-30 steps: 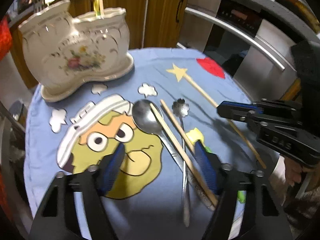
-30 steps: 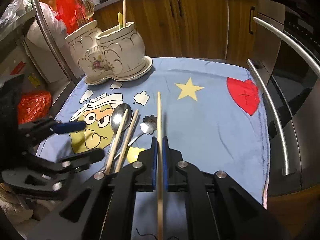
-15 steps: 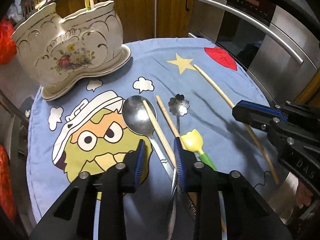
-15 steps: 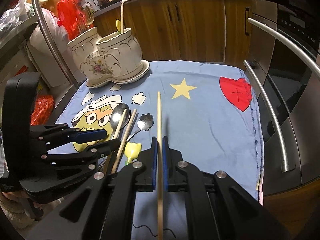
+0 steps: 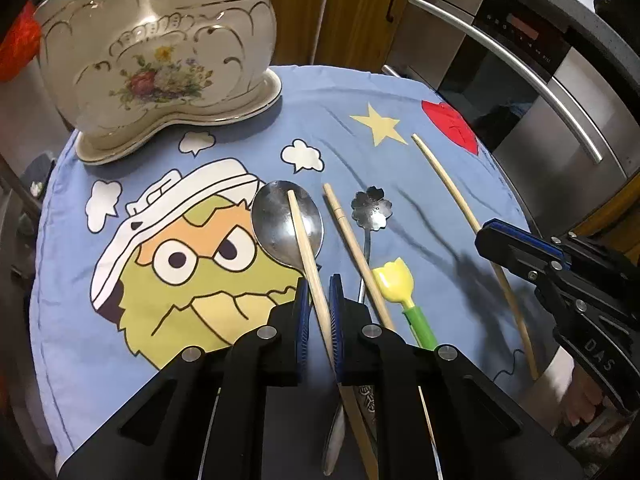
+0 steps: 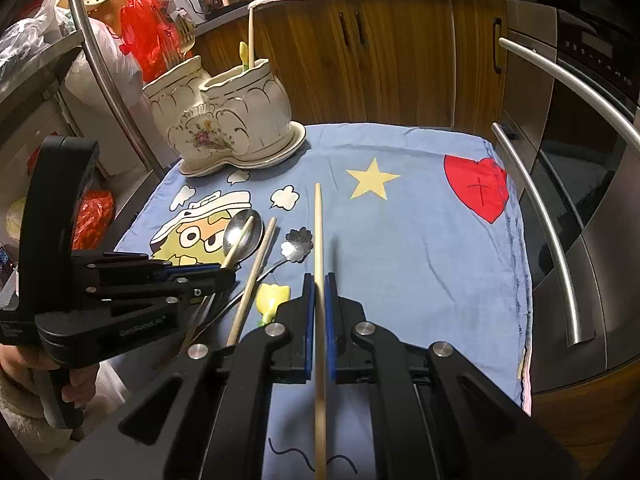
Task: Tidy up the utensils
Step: 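Close right tool on a wooden chopstick while left tool grasps another chopstick, then lift and carry both chopsticks toward the ceramic holder with both tools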
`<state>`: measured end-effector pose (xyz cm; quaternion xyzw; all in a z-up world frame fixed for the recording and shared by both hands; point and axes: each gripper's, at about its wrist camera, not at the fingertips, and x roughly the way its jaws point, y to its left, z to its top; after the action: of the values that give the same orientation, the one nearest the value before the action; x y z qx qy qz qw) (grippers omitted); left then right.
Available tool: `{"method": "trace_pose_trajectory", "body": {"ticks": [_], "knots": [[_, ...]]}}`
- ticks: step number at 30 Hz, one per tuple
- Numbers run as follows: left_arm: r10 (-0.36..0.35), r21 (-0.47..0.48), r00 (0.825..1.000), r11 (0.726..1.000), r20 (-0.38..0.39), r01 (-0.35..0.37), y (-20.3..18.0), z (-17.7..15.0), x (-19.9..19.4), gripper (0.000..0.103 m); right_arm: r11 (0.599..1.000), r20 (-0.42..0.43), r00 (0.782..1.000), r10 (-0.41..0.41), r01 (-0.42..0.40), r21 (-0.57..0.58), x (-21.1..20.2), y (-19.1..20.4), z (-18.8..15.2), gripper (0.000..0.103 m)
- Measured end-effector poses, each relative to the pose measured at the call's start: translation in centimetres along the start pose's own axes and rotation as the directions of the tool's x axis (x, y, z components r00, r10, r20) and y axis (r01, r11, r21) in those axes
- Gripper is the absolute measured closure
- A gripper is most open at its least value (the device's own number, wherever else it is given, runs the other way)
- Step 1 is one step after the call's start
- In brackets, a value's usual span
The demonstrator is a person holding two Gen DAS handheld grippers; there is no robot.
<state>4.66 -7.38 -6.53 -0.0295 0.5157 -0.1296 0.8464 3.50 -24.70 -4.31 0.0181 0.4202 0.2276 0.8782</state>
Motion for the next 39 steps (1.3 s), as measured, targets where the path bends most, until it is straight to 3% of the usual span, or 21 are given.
{"method": "trace_pose_trajectory", "body": {"ticks": [11, 13, 20, 31, 39], "knots": [[-0.041, 0.017, 0.999, 0.999, -0.008, 0.041, 0.4, -0.3, -0.5, 0.092, 1.0, -0.008, 1.0, 0.003, -0.003, -0.014, 0.2, 0.7, 0.1, 0.098], [-0.046, 0.025, 0.999, 0.999, -0.001, 0.046, 0.5, -0.3, -0.6, 0.098, 1.0, -0.007, 1.0, 0.002, -0.003, -0.015, 0.2, 0.7, 0.1, 0.098], [-0.064, 0.031, 0.997, 0.998, 0.039, 0.063, 0.8, -0.1, -1.7, 0.098, 1.0, 0.006, 1.0, 0.013, -0.013, -0.005, 0.2, 0.9, 0.5, 0.098], [-0.08, 0.021, 0.978, 0.997, 0.191, 0.077, 3.4, 0.9, -6.2, 0.098, 0.998, 0.084, 0.995, 0.057, -0.059, 0.022, -0.4, 2.3, 3.1, 0.098], [-0.017, 0.062, 0.942, 0.998, 0.335, -0.004, 4.8, 2.7, -10.1, 0.098, 0.997, 0.141, 0.987, 0.073, -0.075, 0.011, -0.2, 4.0, 6.3, 0.098]]}}
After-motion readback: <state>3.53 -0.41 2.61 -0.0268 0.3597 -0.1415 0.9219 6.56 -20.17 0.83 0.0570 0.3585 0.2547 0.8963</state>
